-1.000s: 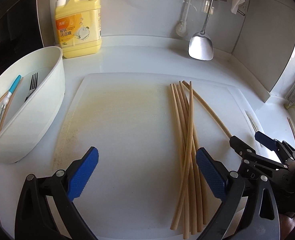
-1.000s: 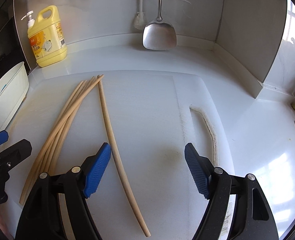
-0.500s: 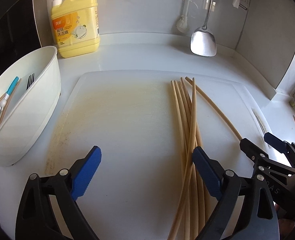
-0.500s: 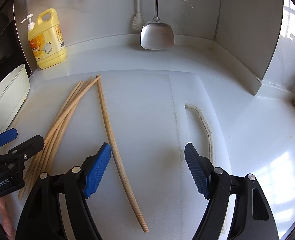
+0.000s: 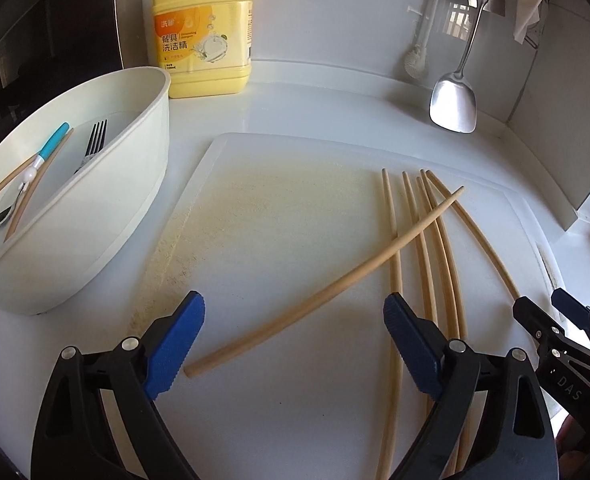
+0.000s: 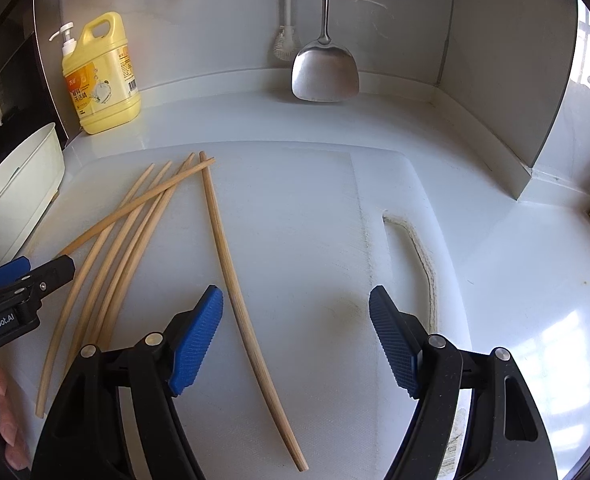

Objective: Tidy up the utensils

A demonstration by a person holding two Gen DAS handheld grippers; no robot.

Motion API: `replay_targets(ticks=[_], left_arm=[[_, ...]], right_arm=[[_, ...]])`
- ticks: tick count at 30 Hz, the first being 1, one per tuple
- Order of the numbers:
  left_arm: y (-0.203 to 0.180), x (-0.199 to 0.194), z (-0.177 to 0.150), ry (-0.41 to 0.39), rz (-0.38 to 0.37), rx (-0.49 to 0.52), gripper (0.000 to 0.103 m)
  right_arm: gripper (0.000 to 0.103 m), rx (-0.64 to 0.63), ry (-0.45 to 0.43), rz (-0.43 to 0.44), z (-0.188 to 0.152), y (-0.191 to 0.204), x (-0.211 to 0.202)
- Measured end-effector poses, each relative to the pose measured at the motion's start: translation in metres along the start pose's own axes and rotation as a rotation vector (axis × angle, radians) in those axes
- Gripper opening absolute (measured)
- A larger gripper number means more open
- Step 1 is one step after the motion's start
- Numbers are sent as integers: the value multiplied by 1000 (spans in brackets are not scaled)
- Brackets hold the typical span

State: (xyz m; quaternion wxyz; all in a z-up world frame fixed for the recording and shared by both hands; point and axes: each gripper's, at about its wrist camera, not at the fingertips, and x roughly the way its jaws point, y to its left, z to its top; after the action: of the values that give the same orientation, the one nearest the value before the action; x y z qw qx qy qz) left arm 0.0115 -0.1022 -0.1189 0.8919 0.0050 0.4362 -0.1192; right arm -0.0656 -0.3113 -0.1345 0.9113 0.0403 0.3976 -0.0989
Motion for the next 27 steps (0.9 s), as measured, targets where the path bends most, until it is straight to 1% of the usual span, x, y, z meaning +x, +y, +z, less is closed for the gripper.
replay_targets(ticks=[2, 4, 6, 7, 10, 12, 14, 17, 19, 20, 21, 22, 24, 27], left_arm=[[1, 1, 1, -3, -3, 3, 88], [1, 1, 2, -13, 2, 17, 80], [0, 1, 3, -20, 7, 41, 67], [0, 1, 4, -23, 6, 49, 65], [-1, 2, 7, -32, 4, 76, 53], [-1, 2, 8, -33, -7, 89, 38], [-2, 2, 10, -31, -16, 99, 31], [-5, 2, 10, -30, -21, 123, 26], [-8, 2, 10, -28, -25, 143, 22], [-8, 1, 9, -27, -26, 150, 21], [-9, 1, 9, -26, -27, 157, 20], [-9, 1, 9, -24, -31, 161, 19], [-9, -1, 8, -21, -41, 163, 15], [-8, -5, 5, -11, -56, 158, 11]], right_arm=[[72, -6, 0, 5, 2, 2, 2], [72, -12, 2, 15, 4, 5, 3], [72, -15, 3, 32, 5, 7, 5], [72, -15, 3, 37, 5, 7, 5], [70, -19, -2, 40, 5, 9, 5], [69, -24, -6, 42, 5, 10, 5], [66, -28, -10, 44, 5, 12, 5], [56, -41, -16, 49, 5, 15, 3], [47, -54, -20, 53, 6, 17, 3], [44, -62, -22, 57, 6, 18, 3], [37, -70, -22, 60, 7, 20, 3], [25, -77, -24, 61, 7, 21, 2], [10, -90, -25, 59, 7, 24, 1], [7, -87, -27, 56, 7, 25, 0]])
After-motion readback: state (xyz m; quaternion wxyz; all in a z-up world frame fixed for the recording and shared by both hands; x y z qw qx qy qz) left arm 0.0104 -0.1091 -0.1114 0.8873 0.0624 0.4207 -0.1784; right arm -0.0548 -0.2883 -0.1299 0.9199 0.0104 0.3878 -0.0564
